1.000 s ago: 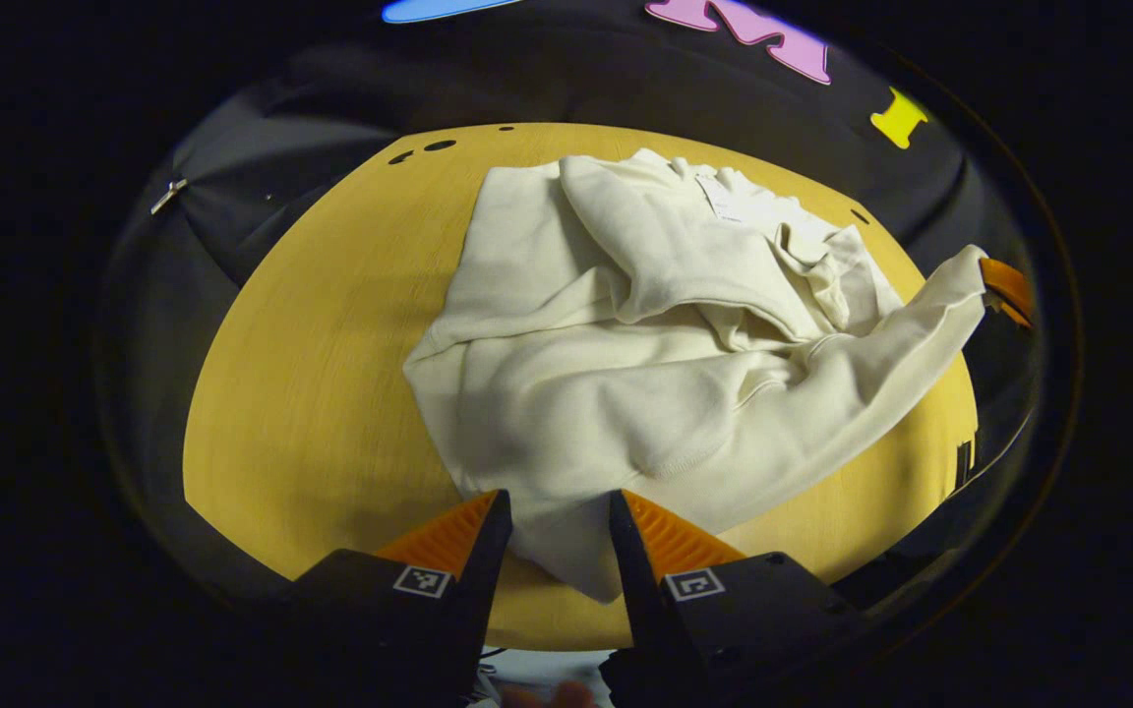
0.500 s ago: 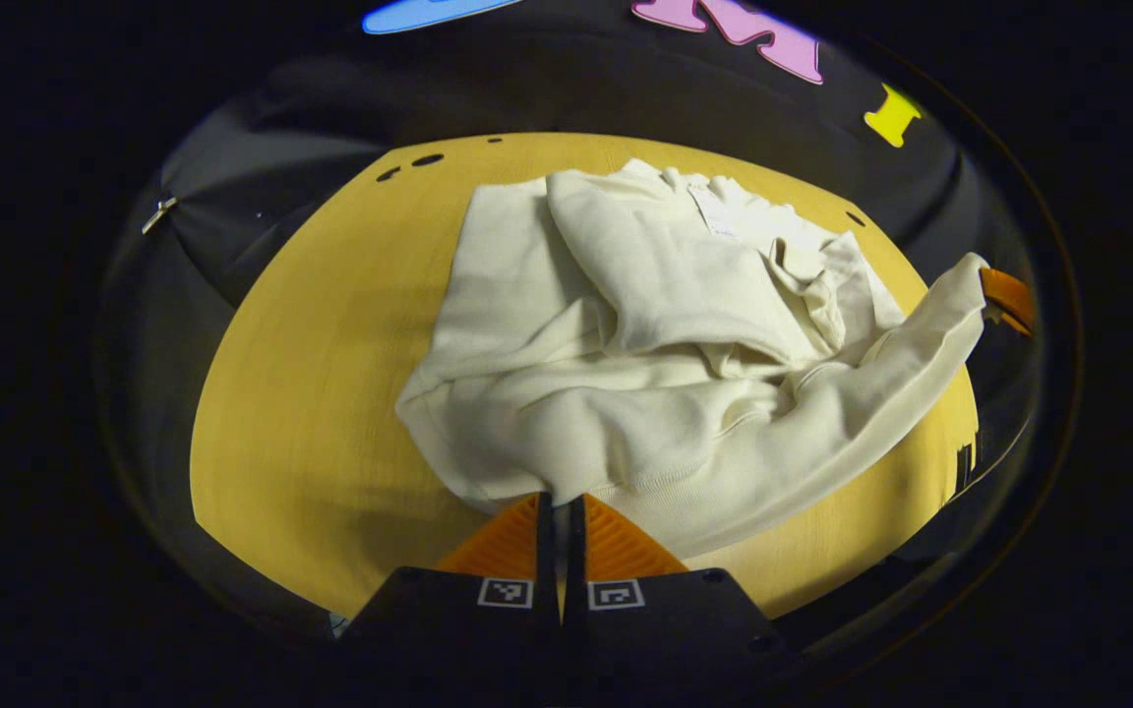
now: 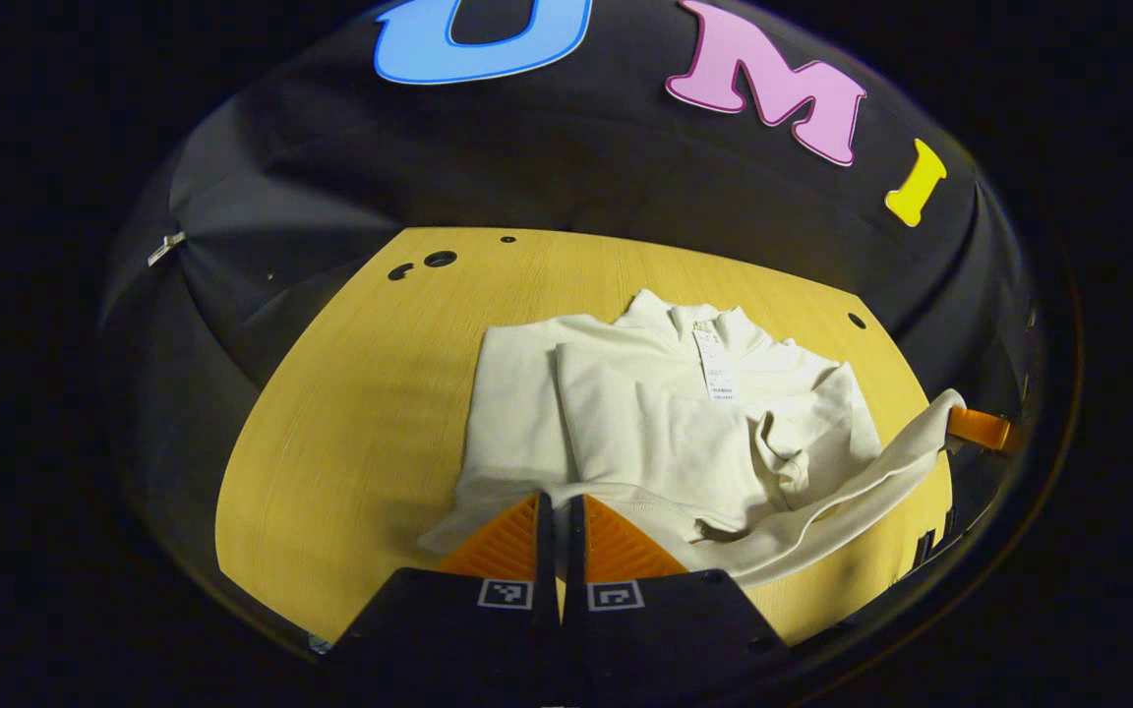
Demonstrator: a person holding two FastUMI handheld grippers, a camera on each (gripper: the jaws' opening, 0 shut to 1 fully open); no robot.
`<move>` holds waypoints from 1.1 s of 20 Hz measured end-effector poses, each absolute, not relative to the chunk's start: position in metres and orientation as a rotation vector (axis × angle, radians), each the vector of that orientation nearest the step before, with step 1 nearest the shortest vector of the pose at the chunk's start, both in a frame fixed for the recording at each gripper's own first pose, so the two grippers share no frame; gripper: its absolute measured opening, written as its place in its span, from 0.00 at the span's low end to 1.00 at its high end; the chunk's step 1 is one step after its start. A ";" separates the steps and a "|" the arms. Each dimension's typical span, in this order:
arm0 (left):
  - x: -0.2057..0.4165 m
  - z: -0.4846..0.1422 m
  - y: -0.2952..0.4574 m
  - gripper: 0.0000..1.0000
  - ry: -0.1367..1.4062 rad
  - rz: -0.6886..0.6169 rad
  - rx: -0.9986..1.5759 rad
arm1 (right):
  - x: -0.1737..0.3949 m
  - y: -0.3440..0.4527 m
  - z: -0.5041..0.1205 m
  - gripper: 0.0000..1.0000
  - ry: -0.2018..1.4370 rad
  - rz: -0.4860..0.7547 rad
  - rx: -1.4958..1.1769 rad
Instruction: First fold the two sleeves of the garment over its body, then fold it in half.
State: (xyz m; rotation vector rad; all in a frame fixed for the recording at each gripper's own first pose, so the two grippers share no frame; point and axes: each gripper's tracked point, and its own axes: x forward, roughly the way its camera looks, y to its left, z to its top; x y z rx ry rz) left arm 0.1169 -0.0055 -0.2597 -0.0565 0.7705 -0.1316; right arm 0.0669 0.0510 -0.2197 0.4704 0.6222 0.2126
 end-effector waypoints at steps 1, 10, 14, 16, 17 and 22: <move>0.126 -0.262 -0.009 0.06 0.773 -0.133 -0.050 | 0.074 0.051 -0.222 0.06 0.624 0.210 0.471; 0.185 -0.307 -0.019 0.06 0.873 -0.084 -0.021 | 0.123 0.044 -0.286 0.06 0.730 0.164 0.389; 0.193 -0.324 -0.019 0.06 0.912 -0.050 -0.012 | 0.129 0.043 -0.319 0.06 0.801 0.142 0.365; 0.198 -0.328 -0.017 0.06 0.911 -0.040 -0.007 | 0.126 0.042 -0.340 0.06 0.848 0.127 0.351; 0.198 -0.328 -0.017 0.06 0.912 -0.038 -0.008 | 0.124 0.043 -0.346 0.06 0.863 0.122 0.355; 0.198 -0.327 -0.017 0.06 0.908 -0.056 -0.002 | 0.120 0.044 -0.357 0.14 0.880 0.105 0.428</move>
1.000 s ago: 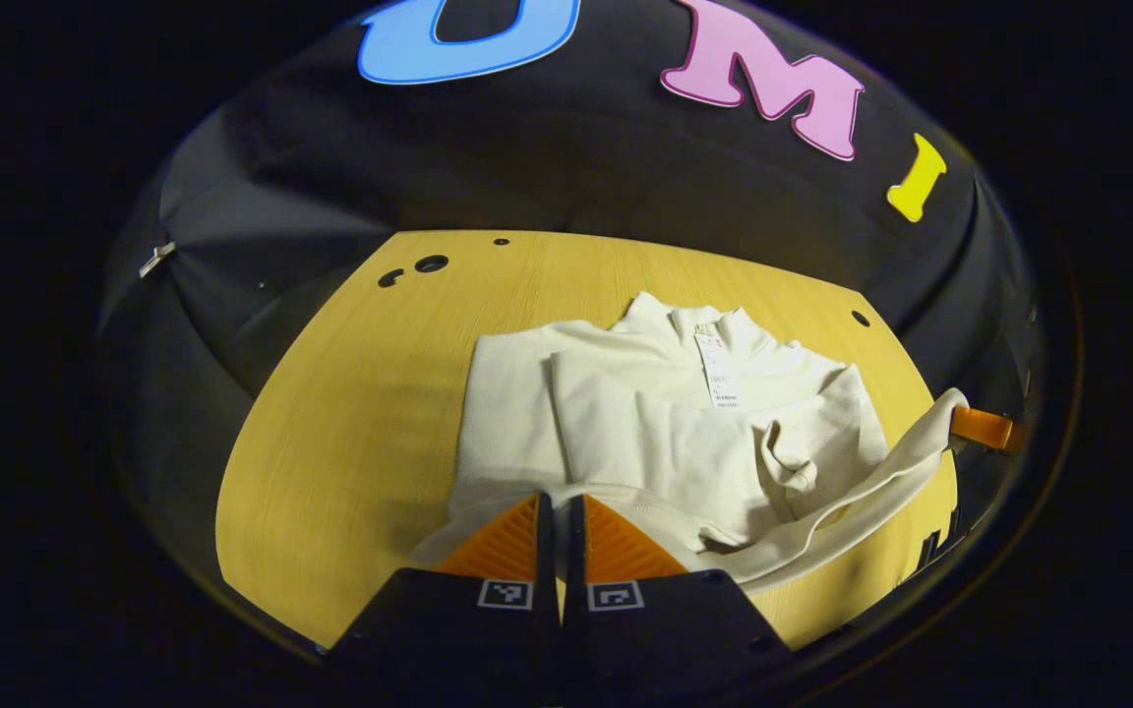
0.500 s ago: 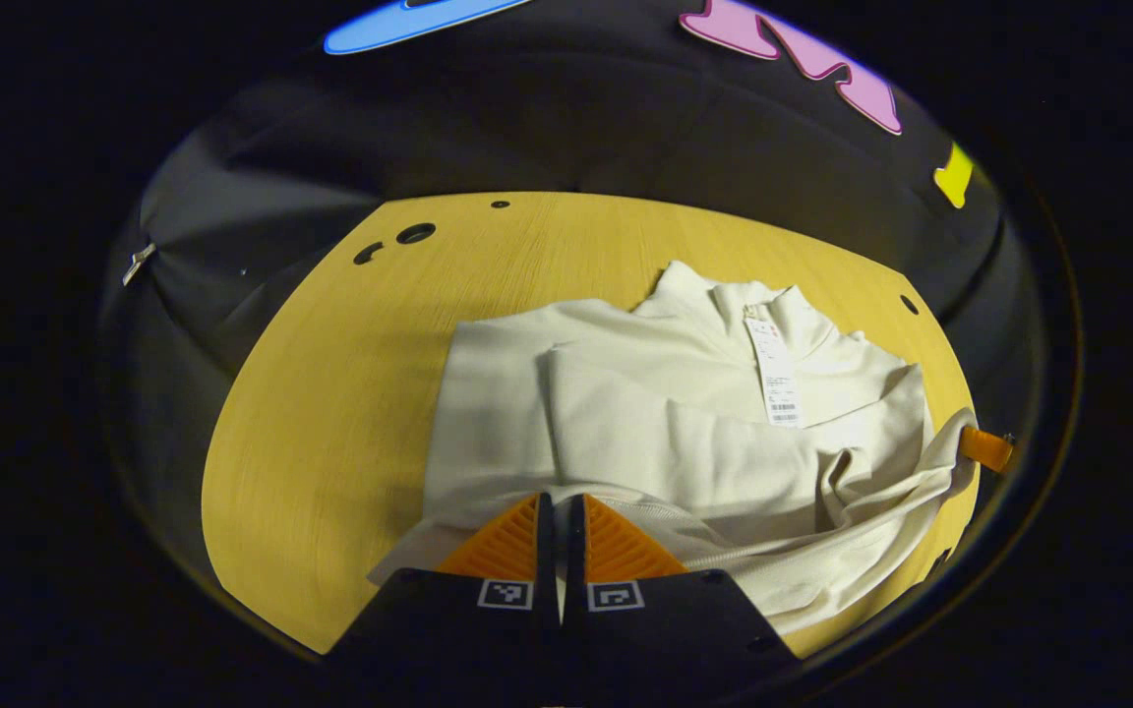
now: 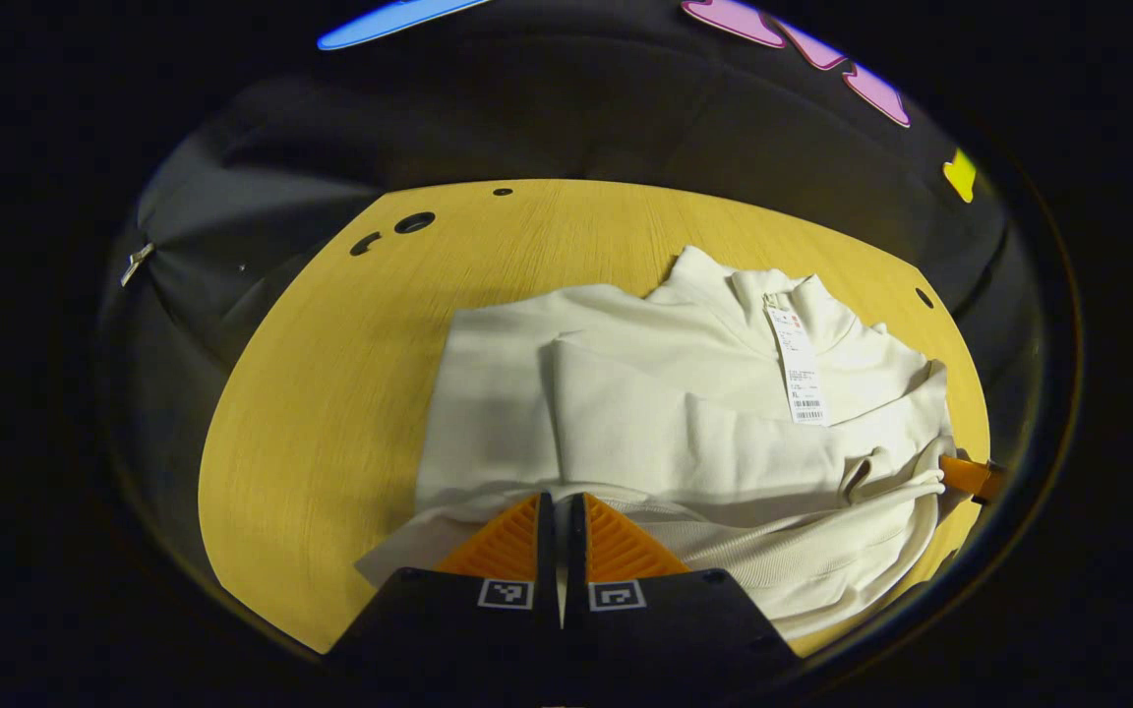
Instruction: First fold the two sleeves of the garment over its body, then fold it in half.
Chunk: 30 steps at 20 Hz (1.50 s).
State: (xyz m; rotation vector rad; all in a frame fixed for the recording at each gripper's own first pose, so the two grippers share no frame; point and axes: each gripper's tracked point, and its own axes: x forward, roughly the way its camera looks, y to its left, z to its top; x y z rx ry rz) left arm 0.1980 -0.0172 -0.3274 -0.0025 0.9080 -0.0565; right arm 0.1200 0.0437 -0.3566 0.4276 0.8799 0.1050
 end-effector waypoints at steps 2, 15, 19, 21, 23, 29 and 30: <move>0.197 -0.326 -0.017 0.07 0.904 -0.064 0.006 | 0.118 0.042 -0.354 0.16 0.879 0.105 0.429; 0.146 -0.251 -0.022 0.72 0.705 -0.151 0.096 | 0.074 0.017 -0.287 0.68 0.745 0.108 0.416; 0.120 -0.230 -0.030 0.74 0.656 -0.183 0.105 | 0.052 0.018 -0.274 0.71 0.719 0.138 0.356; 0.107 -0.223 -0.034 0.78 0.634 -0.200 0.111 | 0.041 0.022 -0.267 0.71 0.706 0.159 0.336; 0.095 -0.219 -0.037 0.80 0.623 -0.212 0.118 | 0.031 0.026 -0.258 0.73 0.689 0.176 0.322; 0.056 -0.231 -0.047 0.81 0.670 -0.240 0.080 | 0.006 0.039 -0.247 0.77 0.670 0.212 0.306; 0.052 -0.234 -0.048 0.82 0.681 -0.242 0.073 | 0.003 0.042 -0.246 0.78 0.669 0.221 0.296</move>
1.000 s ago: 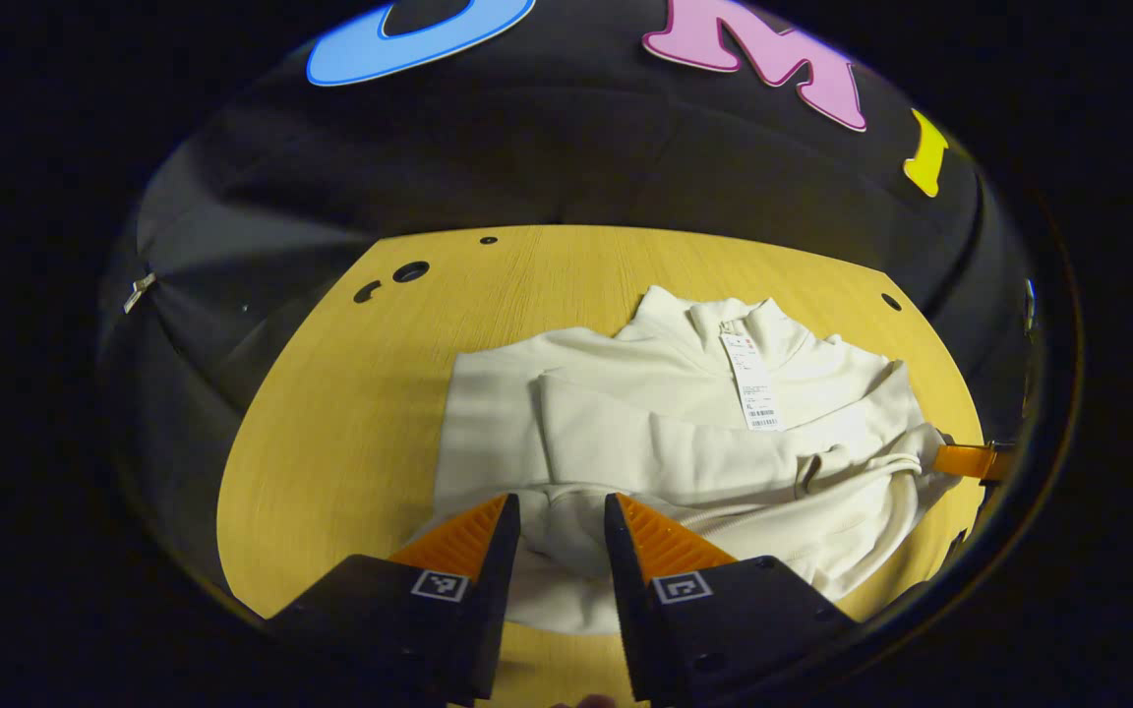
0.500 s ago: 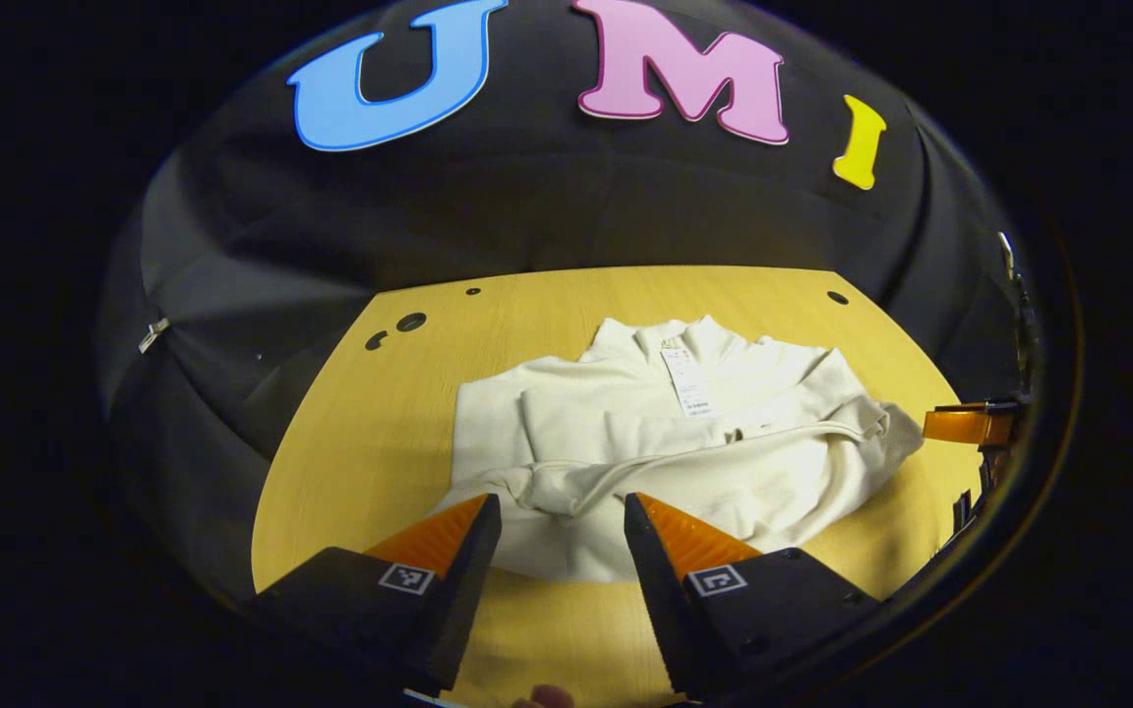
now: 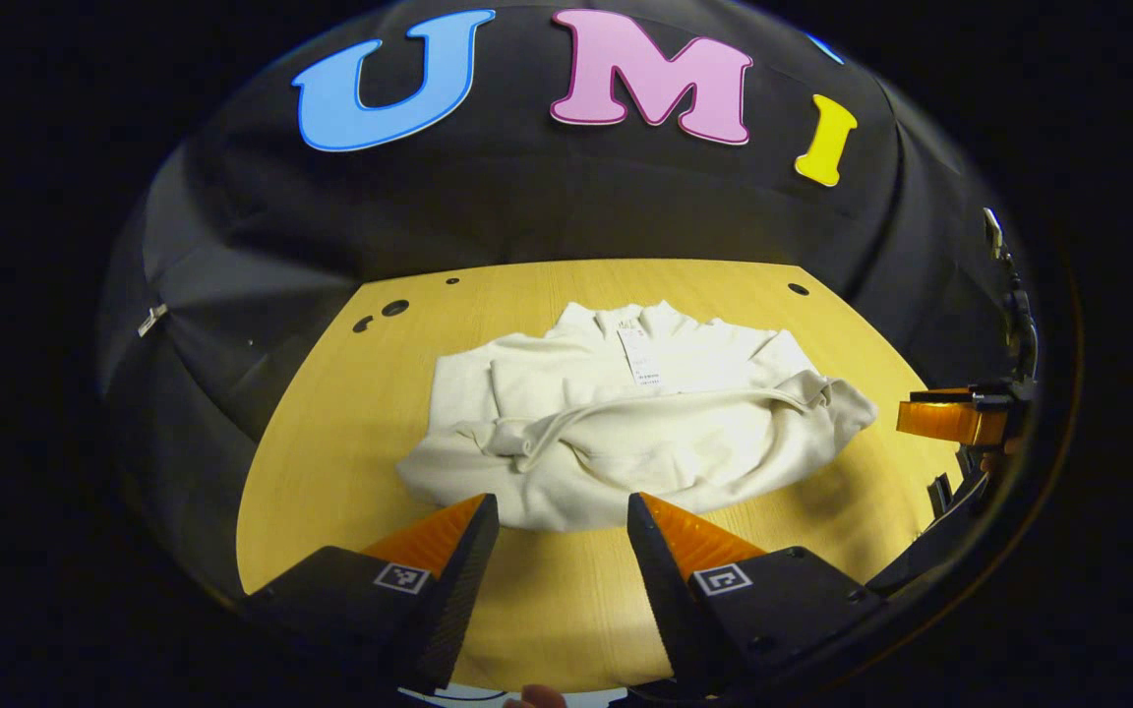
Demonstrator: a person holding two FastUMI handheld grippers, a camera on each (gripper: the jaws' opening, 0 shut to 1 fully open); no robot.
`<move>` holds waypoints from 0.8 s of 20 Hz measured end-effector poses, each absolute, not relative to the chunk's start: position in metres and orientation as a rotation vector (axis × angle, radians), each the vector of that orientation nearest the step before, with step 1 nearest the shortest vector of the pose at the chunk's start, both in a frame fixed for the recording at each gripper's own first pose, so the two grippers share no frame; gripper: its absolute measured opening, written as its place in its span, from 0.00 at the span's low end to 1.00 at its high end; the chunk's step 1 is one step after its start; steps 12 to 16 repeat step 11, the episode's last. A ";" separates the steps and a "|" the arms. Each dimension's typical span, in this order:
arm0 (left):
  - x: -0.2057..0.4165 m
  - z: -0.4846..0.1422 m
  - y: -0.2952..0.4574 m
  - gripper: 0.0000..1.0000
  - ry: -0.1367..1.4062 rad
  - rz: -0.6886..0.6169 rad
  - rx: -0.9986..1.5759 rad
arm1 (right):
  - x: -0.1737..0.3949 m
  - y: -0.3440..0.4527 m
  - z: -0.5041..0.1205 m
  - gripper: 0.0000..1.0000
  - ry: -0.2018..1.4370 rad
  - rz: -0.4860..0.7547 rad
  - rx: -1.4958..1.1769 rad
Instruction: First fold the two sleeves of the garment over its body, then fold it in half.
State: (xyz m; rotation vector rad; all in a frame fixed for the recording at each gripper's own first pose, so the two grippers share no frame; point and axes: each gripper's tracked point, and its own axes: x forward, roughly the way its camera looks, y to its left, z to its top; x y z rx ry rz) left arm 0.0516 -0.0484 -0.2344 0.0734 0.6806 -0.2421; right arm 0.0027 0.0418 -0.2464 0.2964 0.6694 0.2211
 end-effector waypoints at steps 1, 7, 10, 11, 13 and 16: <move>0.047 -0.237 -0.047 0.82 0.687 -0.239 0.073 | -0.001 0.045 -0.248 0.80 0.671 0.228 0.285; 0.032 -0.249 -0.046 0.82 0.723 -0.227 0.065 | -0.017 0.059 -0.257 0.84 0.695 0.262 0.262; 0.028 -0.254 -0.047 0.82 0.738 -0.229 0.060 | -0.021 0.062 -0.259 0.86 0.700 0.264 0.270; 0.028 -0.254 -0.047 0.83 0.741 -0.230 0.061 | -0.022 0.063 -0.259 0.87 0.702 0.265 0.268; 0.028 -0.254 -0.047 0.83 0.741 -0.230 0.061 | -0.022 0.063 -0.259 0.87 0.702 0.265 0.268; 0.028 -0.254 -0.047 0.83 0.741 -0.230 0.061 | -0.022 0.063 -0.259 0.87 0.702 0.265 0.268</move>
